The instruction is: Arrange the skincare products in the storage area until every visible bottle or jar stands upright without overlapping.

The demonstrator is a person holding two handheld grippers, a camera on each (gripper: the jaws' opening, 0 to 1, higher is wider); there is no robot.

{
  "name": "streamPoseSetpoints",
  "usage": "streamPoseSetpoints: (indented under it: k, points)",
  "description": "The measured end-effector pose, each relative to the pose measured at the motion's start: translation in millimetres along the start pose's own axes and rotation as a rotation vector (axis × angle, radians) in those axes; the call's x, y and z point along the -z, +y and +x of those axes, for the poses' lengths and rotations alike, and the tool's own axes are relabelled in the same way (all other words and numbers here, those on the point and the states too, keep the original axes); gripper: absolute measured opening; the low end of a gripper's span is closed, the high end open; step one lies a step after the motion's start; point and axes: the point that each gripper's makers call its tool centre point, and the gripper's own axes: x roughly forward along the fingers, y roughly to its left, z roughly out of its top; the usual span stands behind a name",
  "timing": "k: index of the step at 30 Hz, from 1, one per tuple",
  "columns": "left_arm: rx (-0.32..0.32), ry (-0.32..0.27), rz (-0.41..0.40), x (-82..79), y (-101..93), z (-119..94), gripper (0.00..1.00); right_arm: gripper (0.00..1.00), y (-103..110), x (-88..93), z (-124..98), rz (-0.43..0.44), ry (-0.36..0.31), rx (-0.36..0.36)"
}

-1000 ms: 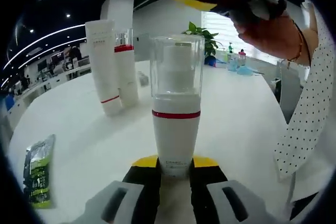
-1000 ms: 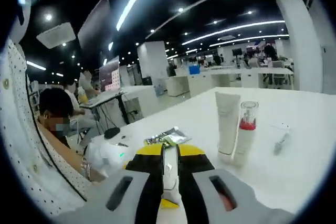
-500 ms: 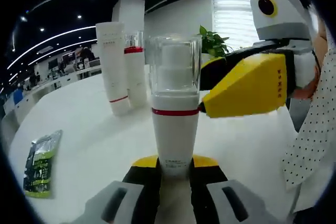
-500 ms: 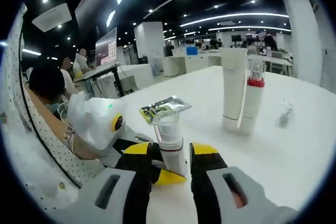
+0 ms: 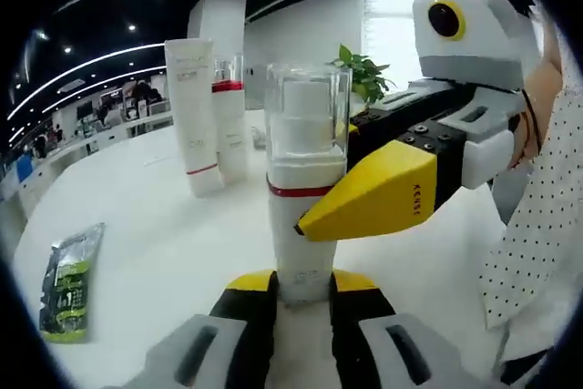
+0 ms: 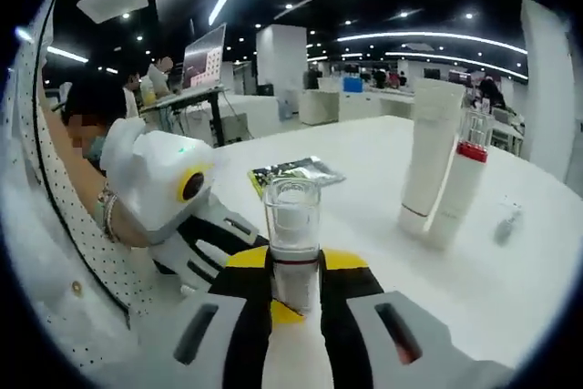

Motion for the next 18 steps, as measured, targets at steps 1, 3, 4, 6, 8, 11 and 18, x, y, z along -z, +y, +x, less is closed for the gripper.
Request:
streamPoseSetpoints:
  k: [1,3,4,6,8,11,18]
  points:
    - [0.012,0.004,-0.001,0.9,-0.3,-4,0.23,0.18,0,0.5,1,-0.021,0.007,-0.021]
    - [0.024,0.012,0.002,2.6,-0.9,-9,0.23,0.18,1,0.8,1,-0.039,0.028,-0.064]
    - [0.034,0.02,0.007,3.2,-1.5,-12,0.23,0.18,1,1.1,2,-0.055,0.045,-0.095]
    - [0.043,0.034,0.039,4.0,-2.2,-13,0.23,0.18,5,1.0,3,-0.077,0.055,-0.162]
    - [0.036,0.046,0.079,3.1,-0.9,-13,0.22,0.18,2,1.4,4,-0.085,0.072,-0.166]
    - [0.037,0.044,0.095,-2.5,0.7,-12,0.22,0.18,3,2.1,6,-0.1,0.089,-0.19]
    - [0.047,0.05,0.118,-11.3,1.5,-6,0.24,0.18,8,2.5,9,-0.117,0.106,-0.239]
